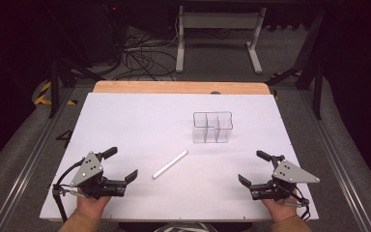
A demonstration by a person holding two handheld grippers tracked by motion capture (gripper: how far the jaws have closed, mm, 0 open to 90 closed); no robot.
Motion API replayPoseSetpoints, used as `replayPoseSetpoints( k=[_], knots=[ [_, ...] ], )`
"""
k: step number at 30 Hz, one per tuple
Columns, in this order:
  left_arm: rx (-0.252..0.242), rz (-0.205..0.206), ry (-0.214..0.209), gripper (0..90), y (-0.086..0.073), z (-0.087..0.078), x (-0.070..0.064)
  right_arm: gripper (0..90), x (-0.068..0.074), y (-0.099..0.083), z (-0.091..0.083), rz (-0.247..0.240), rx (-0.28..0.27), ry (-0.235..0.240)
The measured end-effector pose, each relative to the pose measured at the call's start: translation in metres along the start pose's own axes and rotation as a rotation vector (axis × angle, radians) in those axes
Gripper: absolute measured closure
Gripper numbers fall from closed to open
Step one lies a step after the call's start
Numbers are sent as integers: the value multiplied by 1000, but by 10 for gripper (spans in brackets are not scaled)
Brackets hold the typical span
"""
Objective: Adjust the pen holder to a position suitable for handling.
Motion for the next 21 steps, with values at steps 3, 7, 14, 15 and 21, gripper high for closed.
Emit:
replayPoseSetpoints(
  k=[3, 7, 14, 15, 21],
  knots=[
    [5, 9, -16, 19, 4, 2, -1, 25, 1, -1, -2, -4, 0, 0],
    [20, 36, -50, 26, 12, 9, -6, 26, 0, -2, -5, -1, -2, -10],
    [30, 34, -85, 37, 23, 25, -6, 26, -1, -3, -9, 6, -3, -20],
    [33, 34, -87, 38, 24, 27, -6, 26, -1, -3, -9, 6, -3, -20],
    [34, 45, -99, 39, 31, 36, -8, 26, -1, -3, -9, 7, -3, -17]
  ],
)
Point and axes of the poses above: each handheld gripper's, and its own axes: z roughly forward along the jaws, y roughly out of its top, x roughly to its left, the point moved 10 cm from there along z, roughly forward along the jaws, and after that the axes turned 15 degrees about z, right-handed, at the moved point
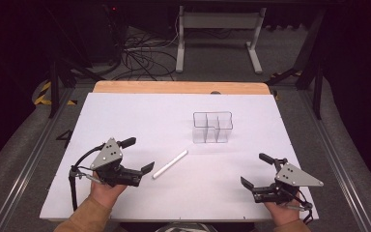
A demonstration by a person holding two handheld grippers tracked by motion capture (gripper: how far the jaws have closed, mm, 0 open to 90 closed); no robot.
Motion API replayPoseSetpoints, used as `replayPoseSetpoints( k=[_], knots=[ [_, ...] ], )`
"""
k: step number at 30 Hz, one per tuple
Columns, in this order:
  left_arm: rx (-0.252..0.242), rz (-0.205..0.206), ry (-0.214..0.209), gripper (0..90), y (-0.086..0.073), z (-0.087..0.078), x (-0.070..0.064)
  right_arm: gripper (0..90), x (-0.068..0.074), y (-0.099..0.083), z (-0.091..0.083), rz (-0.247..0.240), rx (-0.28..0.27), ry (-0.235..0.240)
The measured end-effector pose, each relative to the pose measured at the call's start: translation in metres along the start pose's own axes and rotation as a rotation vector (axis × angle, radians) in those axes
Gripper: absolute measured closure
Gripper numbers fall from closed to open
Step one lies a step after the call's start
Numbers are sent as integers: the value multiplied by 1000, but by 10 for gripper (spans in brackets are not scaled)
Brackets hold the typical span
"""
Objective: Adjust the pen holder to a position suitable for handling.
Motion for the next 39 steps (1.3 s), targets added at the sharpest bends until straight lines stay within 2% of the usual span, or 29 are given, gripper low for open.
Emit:
replayPoseSetpoints(
  k=[12, 15, 16, 17, 18, 19, 20, 24, 25, 31, 33, 36, 39],
  knots=[
    [10, 0, -32, 39, 11, 16, -3, 26, 2, -1, 2, -4, 6, 12],
    [9, 5, -43, 39, 15, 21, -4, 26, 0, 0, 0, 9, 2, 12],
    [4, 4, -53, 39, 16, 23, -6, 26, 0, 0, 0, 14, 1, 14],
    [-12, -1, -92, 41, 20, 26, -8, 26, 0, 0, 1, 12, 1, 16],
    [-12, -1, -92, 41, 20, 26, -8, 26, 0, -1, 1, 15, 5, 17],
    [-21, -26, -123, 40, 22, 28, -11, 26, 1, -1, 1, 13, 7, 18],
    [-20, -38, -134, 40, 22, 30, -12, 26, 1, -1, 1, 10, 8, 21],
    [-15, -70, -160, 36, 25, 32, -13, 26, 2, -1, 2, 10, 10, 25],
    [-12, -75, -155, 36, 26, 33, -13, 26, 2, -1, 2, 12, 8, 29],
    [25, -58, -153, 43, 28, 36, -14, 26, 2, -1, 2, 15, 12, 31],
    [54, -29, -152, 82, 28, 38, -15, 26, 2, -1, 2, 15, 13, 34],
    [107, 3, -147, 96, 27, 42, -17, 27, 2, -1, 1, 16, 12, 35],
    [163, 15, -163, 135, 28, 47, -18, 28, 3, -1, 2, 14, 15, 36]
  ],
)
Point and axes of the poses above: each handheld gripper's, and its own axes: z roughly forward along the jaws, y roughly out of its top, x roughly to its left, the point moved 10 cm from there along z, roughly forward along the jaws, and after that the axes turned 15 degrees about z, right-handed, at the moved point
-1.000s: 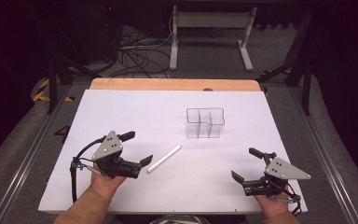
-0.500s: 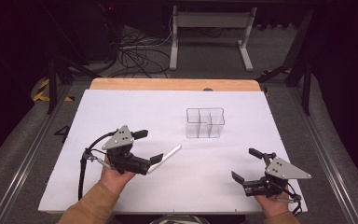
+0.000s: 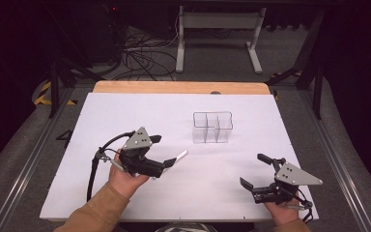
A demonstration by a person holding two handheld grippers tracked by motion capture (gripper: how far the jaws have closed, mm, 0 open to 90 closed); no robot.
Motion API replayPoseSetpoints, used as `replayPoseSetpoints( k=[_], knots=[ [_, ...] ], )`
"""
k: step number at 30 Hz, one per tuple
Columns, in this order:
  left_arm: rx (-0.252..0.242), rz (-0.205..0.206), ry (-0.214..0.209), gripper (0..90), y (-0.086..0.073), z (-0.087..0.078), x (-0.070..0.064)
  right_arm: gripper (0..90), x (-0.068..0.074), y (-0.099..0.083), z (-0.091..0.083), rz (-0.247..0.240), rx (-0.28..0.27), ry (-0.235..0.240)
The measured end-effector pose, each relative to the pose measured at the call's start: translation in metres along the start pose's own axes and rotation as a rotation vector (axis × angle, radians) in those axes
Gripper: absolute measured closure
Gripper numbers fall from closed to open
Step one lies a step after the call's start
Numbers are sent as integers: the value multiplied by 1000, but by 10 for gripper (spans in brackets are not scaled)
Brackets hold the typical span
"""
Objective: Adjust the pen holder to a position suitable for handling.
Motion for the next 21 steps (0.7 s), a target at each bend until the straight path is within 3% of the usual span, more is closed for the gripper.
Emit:
replayPoseSetpoints(
  k=[4, 13, 21],
  knots=[
    [84, -35, -36, 135, -1, 8, 2, 29, 0, 0, 0, 1, 0, 3],
    [157, -77, -61, 164, -3, 23, 9, 30, 1, 0, -1, 3, 1, 9],
    [252, -49, -50, 213, -12, 37, 14, 30, 0, 0, 0, 2, 2, 11]
  ],
)
Point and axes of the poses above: each handheld gripper's, and its own axes: z roughly forward along the jaws, y roughly out of its top, x roughly to its left, the point moved 10 cm from there along z, roughly forward along the jaws, and after that the axes turned 15 degrees about z, right-handed, at the moved point
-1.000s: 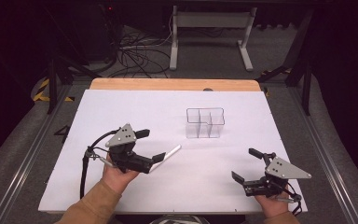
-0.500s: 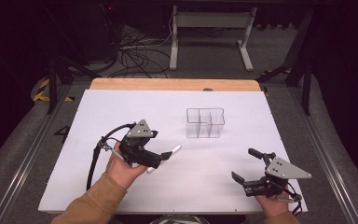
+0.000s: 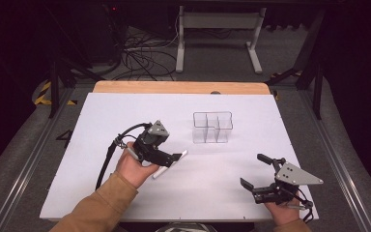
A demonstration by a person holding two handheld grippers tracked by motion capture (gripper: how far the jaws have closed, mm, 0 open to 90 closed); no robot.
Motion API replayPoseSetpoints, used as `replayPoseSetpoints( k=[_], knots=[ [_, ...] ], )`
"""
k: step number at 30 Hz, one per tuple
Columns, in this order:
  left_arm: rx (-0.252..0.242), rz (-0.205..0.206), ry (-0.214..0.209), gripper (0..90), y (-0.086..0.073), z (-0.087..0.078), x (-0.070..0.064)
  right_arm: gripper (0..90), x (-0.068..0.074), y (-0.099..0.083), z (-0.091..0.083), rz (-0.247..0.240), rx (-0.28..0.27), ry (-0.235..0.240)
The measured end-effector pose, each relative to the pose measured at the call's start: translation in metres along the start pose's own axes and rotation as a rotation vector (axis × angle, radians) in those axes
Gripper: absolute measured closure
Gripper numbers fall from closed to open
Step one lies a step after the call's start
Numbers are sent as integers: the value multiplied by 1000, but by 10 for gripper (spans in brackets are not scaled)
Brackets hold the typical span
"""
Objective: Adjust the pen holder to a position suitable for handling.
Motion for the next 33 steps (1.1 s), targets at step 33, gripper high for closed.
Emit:
replayPoseSetpoints(
  k=[33],
  knots=[
    [164, -67, -98, 422, -17, 46, 7, 37, 2, -2, 3, 6, 13, 22]
  ],
)
Point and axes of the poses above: each handheld gripper's, and its own axes: z roughly forward along the jaws, y roughly out of its top, x roughly to its left, the point moved 10 cm from there along z, roughly forward along the jaws, and after that the axes turned 15 degrees about z, right-handed, at the moved point
